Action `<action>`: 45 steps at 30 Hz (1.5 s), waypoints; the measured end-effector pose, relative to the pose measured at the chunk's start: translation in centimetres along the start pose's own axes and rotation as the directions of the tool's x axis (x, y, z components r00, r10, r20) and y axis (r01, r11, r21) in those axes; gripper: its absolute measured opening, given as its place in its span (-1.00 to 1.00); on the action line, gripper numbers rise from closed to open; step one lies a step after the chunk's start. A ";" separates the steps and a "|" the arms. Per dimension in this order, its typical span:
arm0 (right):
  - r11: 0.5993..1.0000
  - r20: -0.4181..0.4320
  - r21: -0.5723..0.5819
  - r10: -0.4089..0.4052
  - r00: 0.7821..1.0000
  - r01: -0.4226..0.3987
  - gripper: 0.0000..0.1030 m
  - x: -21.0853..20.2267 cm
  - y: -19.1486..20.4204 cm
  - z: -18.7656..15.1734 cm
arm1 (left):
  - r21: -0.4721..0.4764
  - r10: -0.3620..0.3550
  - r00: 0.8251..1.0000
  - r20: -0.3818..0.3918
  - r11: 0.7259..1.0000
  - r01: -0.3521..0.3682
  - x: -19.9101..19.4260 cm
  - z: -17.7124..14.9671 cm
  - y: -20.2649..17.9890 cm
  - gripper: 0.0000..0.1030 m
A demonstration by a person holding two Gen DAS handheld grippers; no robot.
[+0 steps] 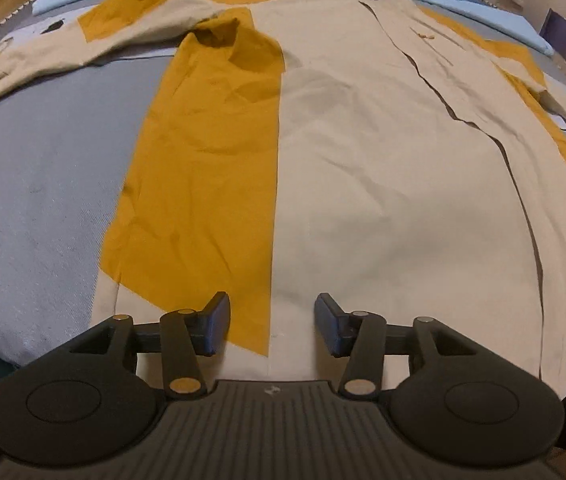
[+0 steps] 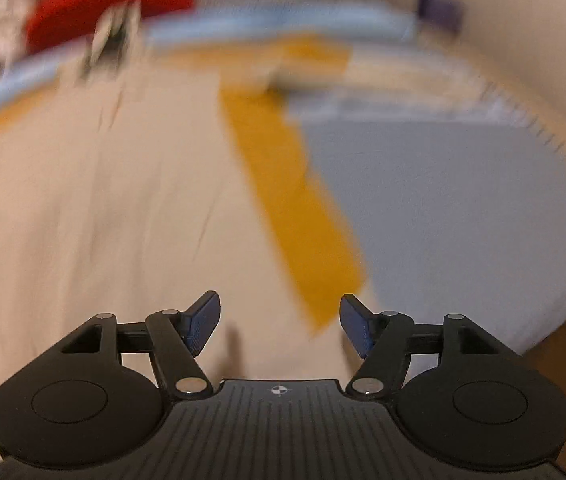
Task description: Fold large clothes
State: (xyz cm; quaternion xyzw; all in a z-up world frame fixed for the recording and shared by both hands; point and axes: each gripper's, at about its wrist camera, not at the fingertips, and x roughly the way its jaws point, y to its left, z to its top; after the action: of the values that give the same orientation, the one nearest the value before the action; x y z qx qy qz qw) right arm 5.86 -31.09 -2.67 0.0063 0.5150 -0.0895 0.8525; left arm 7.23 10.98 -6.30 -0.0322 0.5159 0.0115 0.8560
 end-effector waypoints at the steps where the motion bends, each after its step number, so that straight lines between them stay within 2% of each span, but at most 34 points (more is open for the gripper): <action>1: 1.000 -0.023 0.002 -0.017 1.000 0.017 0.27 0.8 0.0 -0.3 | -0.007 -0.011 1.000 0.019 1.000 0.011 -0.4 0.0 0.1 0.03; 2: 1.000 -0.008 0.004 -0.023 1.000 0.023 0.30 0.8 0.0 -0.4 | -0.012 -0.016 0.999 0.034 1.000 0.017 -0.8 0.1 0.1 0.04; 4: 0.999 0.010 -0.005 -0.041 0.999 0.041 0.28 0.3 0.4 0.0 | -0.013 -0.019 0.997 0.070 1.000 0.020 -1.9 0.3 0.0 0.20; 5: 0.999 0.037 -0.006 -0.043 0.998 0.043 0.26 -0.1 0.5 0.2 | -0.010 -0.017 0.995 0.094 1.000 0.018 -2.3 0.5 -0.3 0.36; 7: 0.999 0.111 0.018 -0.046 0.993 0.044 0.25 -1.1 1.0 0.6 | 0.006 -0.006 0.990 0.140 1.000 0.005 -3.4 0.8 -0.9 0.48; 9: 0.998 0.211 0.051 -0.031 0.977 0.020 0.25 -3.0 1.2 1.1 | 0.024 -0.004 0.985 0.173 1.000 0.000 -3.9 1.7 -1.6 0.52; 11: 0.998 0.316 0.059 -0.034 0.948 0.016 0.27 -4.6 1.7 1.6 | 0.032 -0.010 0.981 0.195 0.999 0.004 -4.2 2.9 -2.1 0.53; 13: 0.999 0.417 0.042 -0.045 0.908 0.030 0.28 -6.0 2.3 2.1 | 0.034 -0.019 0.976 0.216 0.999 0.012 -4.8 3.5 -2.6 0.55; 16: 0.995 0.522 -0.021 -0.071 0.850 0.097 0.28 -7.8 3.9 2.4 | 0.029 -0.030 0.969 0.247 0.999 0.024 -5.6 4.0 -3.2 0.58; 18: 0.988 0.542 -0.066 -0.081 0.837 0.138 0.28 -8.2 5.2 2.6 | 0.025 -0.040 0.963 0.266 0.999 0.034 -6.1 4.4 -3.3 0.58; 22: 0.981 0.550 -0.100 -0.087 0.831 0.169 0.34 -8.3 7.2 3.1 | -0.001 -0.044 0.948 0.315 0.999 0.047 -7.3 5.1 -3.7 0.58; 25: 0.979 0.586 -0.098 -0.091 0.805 0.181 0.39 -8.8 8.8 3.1 | -0.033 -0.033 0.929 0.368 0.998 0.048 -8.2 5.5 -3.9 0.58; 27: 0.982 0.612 -0.086 -0.081 0.787 0.169 0.39 -9.4 9.5 3.5 | -0.046 -0.010 0.902 0.433 0.998 0.033 -9.1 5.8 -4.1 0.58; 30: 0.987 0.644 -0.077 -0.058 0.763 0.140 0.39 -10.1 10.3 4.1 | -0.039 0.027 0.841 0.540 0.999 -0.007 -10.7 6.3 -4.9 0.58; 32: 0.989 0.665 -0.082 -0.037 0.746 0.122 0.39 -10.5 10.6 4.4 | -0.024 0.019 0.819 0.573 1.000 -0.007 -11.6 7.0 -5.0 0.58; 35: 0.990 0.691 -0.105 0.001 0.722 0.098 0.39 -11.1 10.8 4.6 | -0.047 0.013 0.804 0.594 0.999 0.019 -12.8 9.8 -4.5 0.58; 39: 0.992 0.701 -0.107 0.024 0.712 0.072 0.39 -11.8 11.0 6.9 | -0.061 -0.003 0.796 0.605 0.997 0.050 -12.9 15.9 -3.4 0.58; 42: 0.993 0.703 -0.107 0.043 0.710 0.045 0.39 -12.4 11.6 9.9 | -0.066 0.035 0.802 0.596 0.998 0.005 -11.4 20.5 -2.7 0.55; 45: 0.993 0.697 -0.122 0.085 0.712 0.000 0.39 -13.1 12.6 13.5 | -0.048 0.073 0.797 0.599 0.997 -0.055 -8.8 23.8 -1.6 0.53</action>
State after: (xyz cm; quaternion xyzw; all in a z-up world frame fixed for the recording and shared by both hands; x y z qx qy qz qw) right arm 13.74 -18.20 14.12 -0.0644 0.1575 -0.0362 0.9848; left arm 24.23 11.15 12.65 -0.0217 0.2188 0.0573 0.9738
